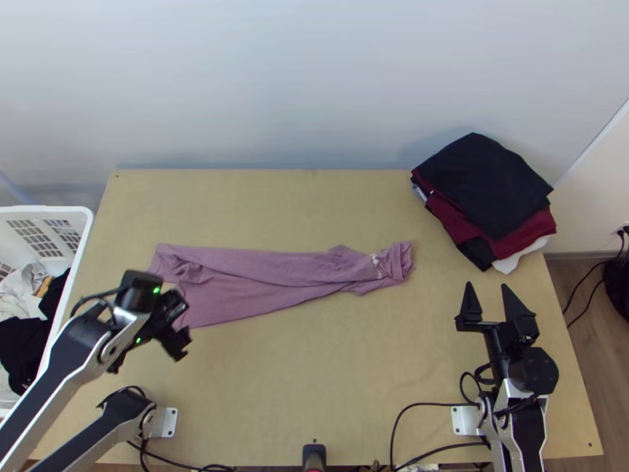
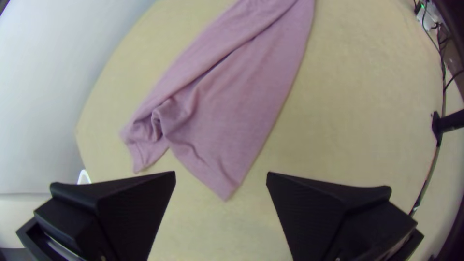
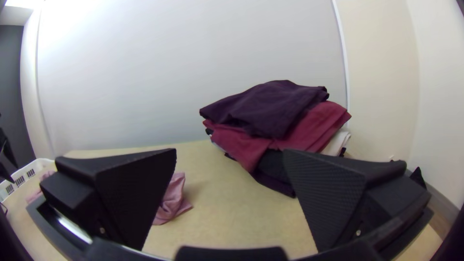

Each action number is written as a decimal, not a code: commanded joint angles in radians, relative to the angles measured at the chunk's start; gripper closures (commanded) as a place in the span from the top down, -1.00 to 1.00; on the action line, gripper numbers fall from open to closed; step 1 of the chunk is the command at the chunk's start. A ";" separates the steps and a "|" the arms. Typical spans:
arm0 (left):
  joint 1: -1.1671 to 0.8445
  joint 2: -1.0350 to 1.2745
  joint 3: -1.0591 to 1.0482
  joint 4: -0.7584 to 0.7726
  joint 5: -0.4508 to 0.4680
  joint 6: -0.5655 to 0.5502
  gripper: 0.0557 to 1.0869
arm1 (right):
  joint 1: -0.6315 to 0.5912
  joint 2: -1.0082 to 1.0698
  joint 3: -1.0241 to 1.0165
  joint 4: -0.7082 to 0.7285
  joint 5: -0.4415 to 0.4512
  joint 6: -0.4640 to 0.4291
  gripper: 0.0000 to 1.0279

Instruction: Fold the t-shirt

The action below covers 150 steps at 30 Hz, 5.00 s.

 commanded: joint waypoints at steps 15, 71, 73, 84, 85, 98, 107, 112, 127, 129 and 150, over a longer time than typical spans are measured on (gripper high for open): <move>0.198 -0.160 -0.201 0.050 0.111 0.427 0.11 | -0.006 -0.003 -0.010 -0.006 0.003 -0.013 0.93; 0.350 0.390 0.149 0.336 0.225 0.178 -0.92 | -0.006 -0.003 -0.010 -0.006 0.003 -0.013 0.93; 0.371 0.441 0.242 0.331 0.245 0.120 -0.92 | -0.006 -0.003 -0.010 -0.006 0.003 -0.013 0.93; 0.378 0.694 0.476 0.374 0.245 -0.109 -0.93 | -0.006 -0.003 -0.010 -0.006 0.003 -0.013 0.93; 0.376 0.716 0.492 0.379 0.245 -0.132 -0.92 | -0.006 -0.003 -0.010 -0.006 0.003 -0.013 0.93; 0.399 1.061 0.859 0.443 0.200 -0.397 -0.93 | 0.132 -0.003 -0.010 -0.006 0.003 0.089 0.93; 0.382 1.291 1.006 0.429 0.050 -0.561 -0.93 | 0.172 -0.003 -0.009 -0.014 0.043 0.089 0.93; 0.339 1.303 0.920 0.425 0.035 -0.592 -0.93 | 0.140 0.009 -0.006 -0.034 0.059 0.101 0.93; 0.345 1.254 0.730 0.544 0.038 -0.635 -0.93 | 0.190 0.413 0.278 -0.146 -0.014 0.056 0.93; 0.344 1.251 0.716 0.558 0.038 -0.639 -0.93 | 0.242 0.522 0.336 -0.188 -0.025 0.033 0.93; 0.348 1.205 0.623 0.644 0.053 -0.669 -0.93 | 0.459 1.203 0.520 0.098 0.041 -0.300 0.50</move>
